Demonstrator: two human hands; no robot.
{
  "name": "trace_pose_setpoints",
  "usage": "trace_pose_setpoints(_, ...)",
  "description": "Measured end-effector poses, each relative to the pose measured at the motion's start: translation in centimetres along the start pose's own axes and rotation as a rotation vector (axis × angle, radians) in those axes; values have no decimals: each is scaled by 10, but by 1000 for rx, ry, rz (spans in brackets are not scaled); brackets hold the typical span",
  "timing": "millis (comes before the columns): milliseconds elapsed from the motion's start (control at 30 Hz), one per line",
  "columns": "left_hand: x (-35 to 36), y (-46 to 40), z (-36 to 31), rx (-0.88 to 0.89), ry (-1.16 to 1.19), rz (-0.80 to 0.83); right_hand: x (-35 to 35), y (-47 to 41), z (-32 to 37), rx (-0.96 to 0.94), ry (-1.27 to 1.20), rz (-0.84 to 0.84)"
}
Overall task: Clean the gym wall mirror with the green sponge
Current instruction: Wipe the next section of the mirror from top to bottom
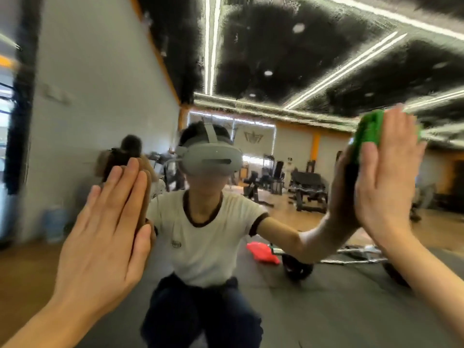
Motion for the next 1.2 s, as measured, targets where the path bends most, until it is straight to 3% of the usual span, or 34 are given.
trace_pose_setpoints(33,-2,-1,-2,20,11,-12,-6,3,-14,125,14,-27)
trace_pose_setpoints(100,-9,-2,-8,60,-26,-32,7,-2,8,183,9,-94)
trace_pose_setpoints(167,-16,-3,-13,73,-35,-43,36,-16,81,29,25,-55)
trace_pose_setpoints(267,-19,-4,-14,70,-51,-53,71,-19,185,-370,-33,31)
trace_pose_setpoints(367,-20,-4,-16,71,-35,-38,68,-19,181,-561,-33,123)
trace_pose_setpoints(400,-21,-2,-14,72,-31,-30,60,-19,158,-524,-47,126)
trace_pose_setpoints(533,-34,16,19,30,-26,-13,22,-7,46,-76,-21,75)
trace_pose_setpoints(633,-42,21,54,-54,-57,-41,28,-9,73,4,-33,5)
trace_pose_setpoints(767,-38,17,66,-99,-13,-47,82,-4,223,-485,-53,61)
trace_pose_setpoints(867,-41,16,63,-76,-28,-53,93,-1,248,-762,-54,169)
trace_pose_setpoints(933,-46,15,61,-64,-21,-71,76,1,209,-726,-45,188)
trace_pose_setpoints(1067,-45,15,61,-59,-25,-87,32,12,118,-387,-14,174)
trace_pose_setpoints(1133,-44,15,61,-69,-48,-91,36,8,132,-340,-31,131)
trace_pose_setpoints(1200,-44,15,61,-71,-58,-90,58,-5,188,-401,-45,113)
Point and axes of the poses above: each hand's wrist, its own y-axis away from the middle knuckle, its own x-axis out of the palm, z = x × y, the point moved 6 cm from there along -y, towards the middle knuckle, and after that the axes turned 5 degrees about -x, right-handed, at the moved point
